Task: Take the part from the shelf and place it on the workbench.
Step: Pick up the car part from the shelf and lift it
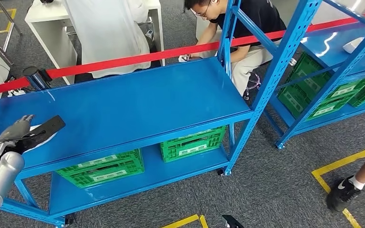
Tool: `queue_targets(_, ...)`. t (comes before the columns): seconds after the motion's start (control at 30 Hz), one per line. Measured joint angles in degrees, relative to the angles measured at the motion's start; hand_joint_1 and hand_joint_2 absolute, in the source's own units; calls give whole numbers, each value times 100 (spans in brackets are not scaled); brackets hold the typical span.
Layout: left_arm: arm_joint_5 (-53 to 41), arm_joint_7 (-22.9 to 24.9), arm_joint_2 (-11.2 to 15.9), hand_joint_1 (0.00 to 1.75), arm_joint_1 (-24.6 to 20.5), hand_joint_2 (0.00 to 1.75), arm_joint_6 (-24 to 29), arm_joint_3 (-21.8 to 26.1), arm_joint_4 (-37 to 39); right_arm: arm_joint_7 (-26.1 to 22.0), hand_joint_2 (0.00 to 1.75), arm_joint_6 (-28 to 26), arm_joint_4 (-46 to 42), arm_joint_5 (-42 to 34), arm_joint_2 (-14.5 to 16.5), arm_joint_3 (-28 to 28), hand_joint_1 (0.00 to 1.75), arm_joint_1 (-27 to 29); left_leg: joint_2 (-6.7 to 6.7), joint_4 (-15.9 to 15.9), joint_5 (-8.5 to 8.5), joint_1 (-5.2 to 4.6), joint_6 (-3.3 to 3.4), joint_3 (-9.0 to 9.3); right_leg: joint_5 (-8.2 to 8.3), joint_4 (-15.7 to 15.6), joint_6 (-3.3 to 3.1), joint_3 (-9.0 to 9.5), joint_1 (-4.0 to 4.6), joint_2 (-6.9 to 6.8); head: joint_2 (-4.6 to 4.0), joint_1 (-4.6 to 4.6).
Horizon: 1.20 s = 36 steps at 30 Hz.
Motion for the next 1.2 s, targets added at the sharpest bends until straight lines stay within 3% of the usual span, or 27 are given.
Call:
queue_targets(0.03,-1,82,-20,0,11,175,11,0,2,-4,0,-2,0,1,0,1,0,-3,0,3,-12,-5,18,-1,-8,-22,5,14,-2,-2,0,2)
queue_targets(0.13,-2,230,-67,0,23,175,98,1,2,-5,0,-7,0,12,0,4,0,-4,1,7,-33,-13,51,-1,-18,-68,44,38,-8,-1,-1,8)
queue_targets(0.3,1,156,-75,0,38,175,165,4,1,-5,0,-7,0,24,0,12,0,-4,2,19,-43,-27,66,2,-31,-97,228,55,-32,-2,0,6)
queue_targets(0.37,14,117,-74,0,39,175,165,8,2,-5,0,-8,0,26,0,14,0,-4,2,19,-43,-27,67,12,-33,-100,254,67,-33,-5,0,5)
queue_targets(0.8,105,-104,-40,0,131,175,85,59,1,-5,0,-8,0,15,0,20,0,7,3,-1,-37,-13,57,59,-36,-99,254,104,-18,-7,0,5)
queue_targets(1.1,-527,341,-127,0,363,175,495,-114,1,-5,0,0,0,52,0,23,0,3,2,-2,-38,-15,57,63,-43,-99,253,106,-21,-8,0,7)
queue_targets(1.13,-593,412,-146,19,398,175,585,-154,2,-5,0,1,0,62,0,29,0,-2,1,-2,-39,-16,56,66,-44,-99,254,110,-22,-9,0,5)
queue_targets(1.2,-709,564,-192,106,477,175,774,-247,4,-5,0,3,0,74,0,55,0,-15,1,-3,-44,-19,53,82,-48,-100,255,125,-24,-9,0,5)
